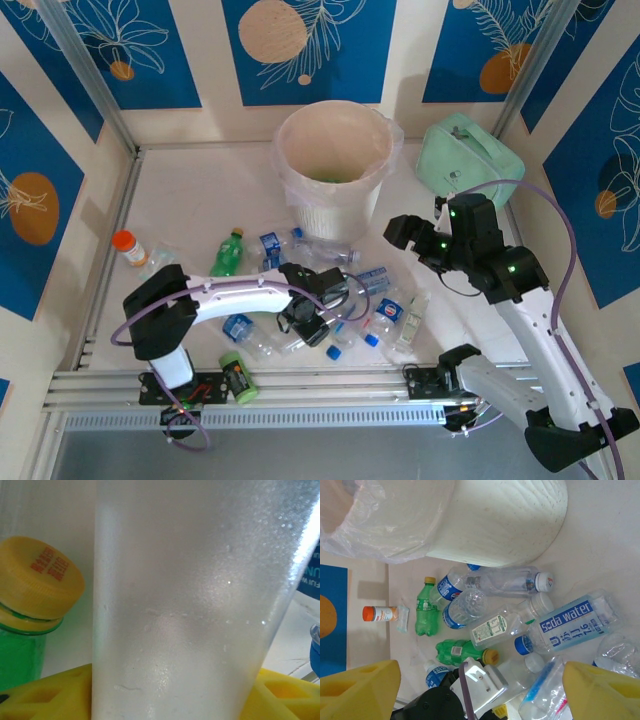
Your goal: Put the plastic bottles in the bin
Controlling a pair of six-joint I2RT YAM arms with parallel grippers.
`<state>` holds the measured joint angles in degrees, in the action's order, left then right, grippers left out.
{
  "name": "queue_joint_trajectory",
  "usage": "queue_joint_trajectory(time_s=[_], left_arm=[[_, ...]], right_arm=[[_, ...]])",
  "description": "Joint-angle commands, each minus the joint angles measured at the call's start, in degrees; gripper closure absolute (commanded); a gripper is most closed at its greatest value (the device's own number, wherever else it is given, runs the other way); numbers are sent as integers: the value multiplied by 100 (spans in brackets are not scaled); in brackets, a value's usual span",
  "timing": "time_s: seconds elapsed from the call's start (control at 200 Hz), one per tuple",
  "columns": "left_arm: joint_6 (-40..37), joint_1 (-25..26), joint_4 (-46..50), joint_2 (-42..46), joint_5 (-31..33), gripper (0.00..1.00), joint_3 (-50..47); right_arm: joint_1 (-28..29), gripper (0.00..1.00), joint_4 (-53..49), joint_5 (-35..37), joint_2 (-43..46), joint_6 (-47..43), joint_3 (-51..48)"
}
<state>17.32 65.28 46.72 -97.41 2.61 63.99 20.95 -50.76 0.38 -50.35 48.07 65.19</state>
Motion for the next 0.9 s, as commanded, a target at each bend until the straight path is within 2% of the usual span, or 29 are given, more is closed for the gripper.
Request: queue_joint_trajectory(time_s=[0.0,0.165,0.52,0.665,0.895], left_arm=[[31,60,27,353,151,38,-9],[134,57,241,772,317,43,65],[523,47,337,2235,705,43,488],[695,21,56,2673,636,41,688],[843,-93,-323,3007,350,40,828]], right_arm=[[-30,16,-53,-126,95,44,-76],[-30,16,12,-201,140,46,-59],[182,16,607,-729,218,244,-238],[551,15,1093,-1022,117,374,-331],[1600,12,1477,-719,-209,246,-146]])
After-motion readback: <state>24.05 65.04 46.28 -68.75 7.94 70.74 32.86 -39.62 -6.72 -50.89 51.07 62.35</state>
